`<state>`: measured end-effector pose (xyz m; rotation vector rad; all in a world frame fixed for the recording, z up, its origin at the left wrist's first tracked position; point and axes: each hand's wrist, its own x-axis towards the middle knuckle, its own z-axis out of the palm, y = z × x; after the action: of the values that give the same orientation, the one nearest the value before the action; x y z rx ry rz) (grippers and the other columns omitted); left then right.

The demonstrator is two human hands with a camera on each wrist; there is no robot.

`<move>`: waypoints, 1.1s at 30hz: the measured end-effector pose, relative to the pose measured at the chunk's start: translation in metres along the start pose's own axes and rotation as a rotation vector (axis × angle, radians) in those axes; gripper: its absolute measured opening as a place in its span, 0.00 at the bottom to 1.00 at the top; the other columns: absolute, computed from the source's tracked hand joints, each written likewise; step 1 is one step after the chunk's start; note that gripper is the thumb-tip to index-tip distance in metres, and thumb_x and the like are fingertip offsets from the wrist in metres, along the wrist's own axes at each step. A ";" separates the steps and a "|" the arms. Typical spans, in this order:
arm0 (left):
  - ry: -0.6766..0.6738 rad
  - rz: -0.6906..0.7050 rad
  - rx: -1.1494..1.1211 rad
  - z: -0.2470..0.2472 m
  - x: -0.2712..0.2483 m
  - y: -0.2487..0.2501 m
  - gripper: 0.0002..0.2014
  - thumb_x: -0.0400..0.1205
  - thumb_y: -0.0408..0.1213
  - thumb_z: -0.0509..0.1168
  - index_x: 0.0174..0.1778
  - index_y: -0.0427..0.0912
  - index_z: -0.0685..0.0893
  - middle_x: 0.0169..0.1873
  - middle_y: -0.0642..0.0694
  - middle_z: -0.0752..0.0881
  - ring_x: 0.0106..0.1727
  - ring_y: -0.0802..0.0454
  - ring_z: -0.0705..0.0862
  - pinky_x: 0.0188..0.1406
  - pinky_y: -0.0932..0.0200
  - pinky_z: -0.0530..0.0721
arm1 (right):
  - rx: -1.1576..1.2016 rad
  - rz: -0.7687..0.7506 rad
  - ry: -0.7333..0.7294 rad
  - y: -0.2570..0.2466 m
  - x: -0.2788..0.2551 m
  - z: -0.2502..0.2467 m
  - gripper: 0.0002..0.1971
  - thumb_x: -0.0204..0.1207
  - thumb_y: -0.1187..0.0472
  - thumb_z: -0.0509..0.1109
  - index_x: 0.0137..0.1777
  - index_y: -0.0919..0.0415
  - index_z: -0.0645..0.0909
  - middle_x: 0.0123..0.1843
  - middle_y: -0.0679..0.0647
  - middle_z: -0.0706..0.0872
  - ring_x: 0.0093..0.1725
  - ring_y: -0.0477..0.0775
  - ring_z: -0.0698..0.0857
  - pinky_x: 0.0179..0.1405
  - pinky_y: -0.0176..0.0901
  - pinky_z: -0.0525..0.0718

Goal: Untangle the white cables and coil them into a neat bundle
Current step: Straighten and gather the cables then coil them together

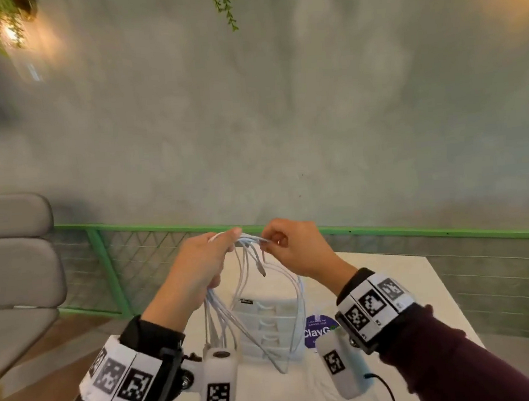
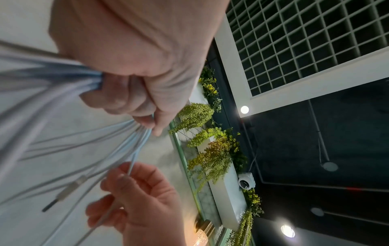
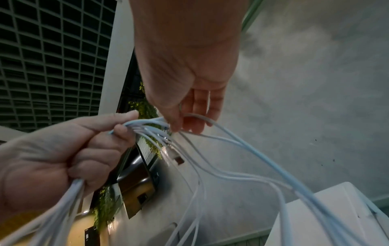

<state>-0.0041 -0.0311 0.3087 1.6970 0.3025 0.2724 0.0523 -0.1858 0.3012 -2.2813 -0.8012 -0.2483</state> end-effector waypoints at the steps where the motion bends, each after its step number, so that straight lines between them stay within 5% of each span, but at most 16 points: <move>1: 0.008 0.013 0.024 -0.004 -0.002 -0.001 0.17 0.79 0.46 0.68 0.31 0.39 0.75 0.14 0.51 0.60 0.12 0.56 0.55 0.16 0.67 0.55 | 0.024 0.008 -0.023 -0.002 0.000 -0.002 0.02 0.75 0.60 0.70 0.44 0.54 0.83 0.40 0.55 0.90 0.39 0.53 0.85 0.43 0.40 0.81; 4: 0.054 0.042 0.064 -0.019 -0.003 -0.004 0.16 0.78 0.46 0.68 0.31 0.38 0.77 0.09 0.54 0.63 0.10 0.57 0.57 0.18 0.66 0.57 | 0.068 0.084 -0.142 0.002 -0.001 -0.012 0.10 0.75 0.61 0.68 0.34 0.46 0.76 0.27 0.45 0.81 0.30 0.47 0.80 0.31 0.36 0.76; 6: 0.112 0.064 0.032 -0.030 0.000 -0.004 0.17 0.79 0.46 0.68 0.29 0.39 0.76 0.07 0.55 0.63 0.09 0.58 0.57 0.20 0.64 0.58 | 0.008 0.134 -0.202 0.017 0.000 -0.025 0.06 0.75 0.59 0.69 0.38 0.49 0.80 0.27 0.42 0.75 0.30 0.43 0.74 0.27 0.31 0.69; 7: 0.151 0.073 0.014 -0.038 0.002 -0.003 0.18 0.79 0.45 0.68 0.28 0.40 0.75 0.06 0.54 0.64 0.08 0.58 0.58 0.21 0.62 0.57 | -0.053 0.158 -0.231 0.028 0.000 -0.035 0.02 0.75 0.58 0.70 0.43 0.52 0.83 0.30 0.41 0.75 0.32 0.43 0.74 0.27 0.29 0.68; 10: 0.309 0.109 -0.040 -0.069 0.007 0.002 0.17 0.79 0.44 0.68 0.26 0.42 0.75 0.11 0.52 0.69 0.07 0.59 0.60 0.18 0.64 0.60 | -0.314 0.288 -0.237 0.077 -0.004 -0.070 0.14 0.76 0.50 0.68 0.53 0.60 0.85 0.40 0.49 0.82 0.43 0.49 0.75 0.31 0.34 0.68; 14: 0.510 0.115 -0.156 -0.112 0.005 0.008 0.16 0.80 0.44 0.66 0.28 0.43 0.74 0.05 0.57 0.67 0.06 0.61 0.60 0.08 0.75 0.56 | -0.505 0.564 -0.052 0.140 -0.031 -0.113 0.19 0.74 0.42 0.66 0.47 0.57 0.87 0.51 0.61 0.88 0.54 0.61 0.83 0.43 0.43 0.74; 17: 0.570 0.123 -0.148 -0.117 0.007 0.009 0.16 0.79 0.48 0.67 0.28 0.45 0.76 0.07 0.55 0.68 0.07 0.60 0.61 0.10 0.71 0.60 | -0.560 0.707 0.006 0.154 -0.040 -0.119 0.20 0.70 0.33 0.65 0.44 0.51 0.81 0.52 0.54 0.84 0.61 0.63 0.82 0.60 0.53 0.73; 21: 0.604 0.100 -0.157 -0.107 0.004 0.010 0.15 0.79 0.49 0.66 0.29 0.45 0.77 0.19 0.49 0.73 0.14 0.56 0.64 0.19 0.63 0.64 | -0.831 0.788 0.111 0.153 -0.041 -0.127 0.26 0.75 0.35 0.57 0.48 0.57 0.85 0.51 0.56 0.87 0.52 0.58 0.83 0.59 0.51 0.66; 24: 0.656 0.080 -0.187 -0.111 0.005 0.006 0.16 0.79 0.49 0.65 0.28 0.45 0.76 0.21 0.48 0.71 0.20 0.52 0.64 0.10 0.68 0.62 | -0.723 0.825 0.060 0.157 -0.051 -0.145 0.38 0.63 0.21 0.55 0.41 0.58 0.84 0.50 0.59 0.87 0.51 0.59 0.83 0.59 0.51 0.72; 26: 0.615 0.052 -0.260 -0.112 0.008 0.002 0.18 0.80 0.48 0.64 0.27 0.44 0.74 0.15 0.50 0.69 0.13 0.56 0.63 0.09 0.72 0.56 | -0.510 0.811 -0.168 0.157 -0.056 -0.145 0.45 0.54 0.16 0.53 0.44 0.57 0.87 0.60 0.62 0.84 0.60 0.62 0.81 0.62 0.52 0.74; 27: 0.559 0.044 -0.281 -0.110 0.011 0.000 0.19 0.82 0.47 0.62 0.27 0.44 0.73 0.13 0.50 0.67 0.09 0.58 0.61 0.09 0.73 0.55 | -0.460 0.794 -0.332 0.152 -0.059 -0.141 0.41 0.59 0.19 0.53 0.48 0.53 0.88 0.67 0.61 0.80 0.66 0.62 0.78 0.66 0.53 0.71; 29: 0.405 0.031 -0.316 -0.098 0.015 -0.004 0.20 0.85 0.48 0.57 0.29 0.43 0.72 0.10 0.52 0.64 0.07 0.61 0.58 0.08 0.73 0.55 | -0.451 0.736 -0.535 0.147 -0.057 -0.128 0.42 0.58 0.20 0.59 0.65 0.48 0.80 0.77 0.54 0.71 0.75 0.57 0.71 0.75 0.52 0.65; 31: 0.233 -0.001 -0.345 -0.078 0.014 -0.005 0.20 0.86 0.50 0.54 0.31 0.43 0.71 0.07 0.52 0.61 0.08 0.62 0.57 0.08 0.73 0.55 | -0.340 0.639 -0.594 0.135 -0.053 -0.106 0.59 0.44 0.20 0.69 0.75 0.50 0.67 0.80 0.49 0.66 0.76 0.53 0.69 0.77 0.52 0.64; 33: 0.062 -0.022 -0.363 -0.055 0.011 -0.003 0.20 0.86 0.50 0.52 0.32 0.42 0.70 0.07 0.53 0.60 0.08 0.62 0.56 0.07 0.74 0.55 | -0.151 0.534 -0.552 0.110 -0.043 -0.075 0.57 0.53 0.34 0.79 0.80 0.54 0.57 0.80 0.48 0.64 0.77 0.52 0.67 0.78 0.49 0.64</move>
<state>-0.0134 0.0241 0.3141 1.3282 0.2980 0.3420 0.0887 -0.3191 0.2791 -2.6437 -0.4014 0.6045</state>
